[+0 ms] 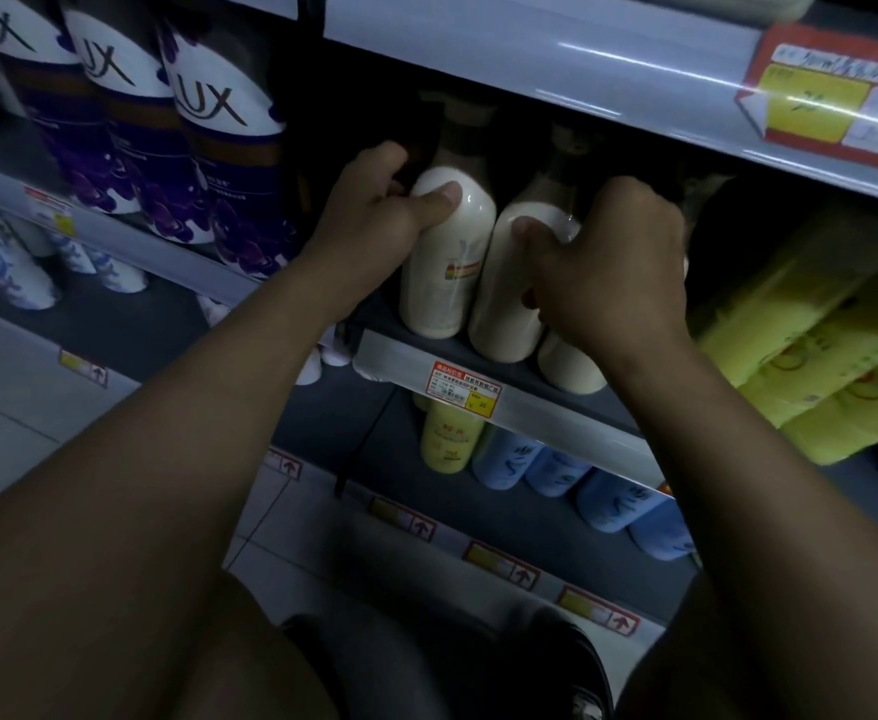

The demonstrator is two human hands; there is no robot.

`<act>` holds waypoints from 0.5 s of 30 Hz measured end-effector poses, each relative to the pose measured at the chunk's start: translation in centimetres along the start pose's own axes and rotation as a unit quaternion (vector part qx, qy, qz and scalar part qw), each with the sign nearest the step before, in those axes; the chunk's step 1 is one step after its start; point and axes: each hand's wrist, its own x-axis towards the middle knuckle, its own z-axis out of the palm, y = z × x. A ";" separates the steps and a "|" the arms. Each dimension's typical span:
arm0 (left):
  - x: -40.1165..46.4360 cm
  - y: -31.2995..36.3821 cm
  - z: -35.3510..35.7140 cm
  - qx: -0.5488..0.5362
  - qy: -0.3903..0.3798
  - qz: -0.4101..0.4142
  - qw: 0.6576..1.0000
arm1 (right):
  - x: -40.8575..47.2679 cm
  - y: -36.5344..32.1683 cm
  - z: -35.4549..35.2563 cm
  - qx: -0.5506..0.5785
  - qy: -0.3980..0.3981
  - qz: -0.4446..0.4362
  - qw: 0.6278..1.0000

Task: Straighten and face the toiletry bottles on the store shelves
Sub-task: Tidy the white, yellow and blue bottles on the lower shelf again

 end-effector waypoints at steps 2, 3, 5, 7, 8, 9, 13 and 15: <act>-0.6 0.0 -0.1 0.028 0.003 0.011 1.000 | 0.0 0.1 0.1 0.009 -0.001 -0.003 1.000; -0.9 0.1 0.1 0.041 -0.002 0.018 0.999 | 0.0 0.1 0.2 0.014 0.000 -0.001 1.000; -1.3 0.0 0.3 0.071 0.002 0.030 0.997 | 0.1 0.0 0.4 0.020 0.009 0.003 1.000; -1.5 0.2 0.6 0.094 0.020 0.037 0.995 | 0.4 -0.2 0.6 0.026 0.023 0.006 0.999; -1.4 0.1 0.7 0.099 0.028 0.037 0.994 | 0.5 -0.4 0.8 0.026 0.027 0.008 0.999; -1.4 0.0 0.7 0.103 0.031 0.037 0.994 | 0.6 -0.5 0.8 0.024 0.030 0.009 0.999; -0.9 -0.1 0.3 0.098 0.017 0.019 0.995 | 0.7 -0.7 1.3 0.032 0.021 0.024 0.999; -0.8 -0.1 0.2 0.100 0.020 0.013 0.995 | 0.7 -0.8 1.4 0.035 0.017 0.023 0.999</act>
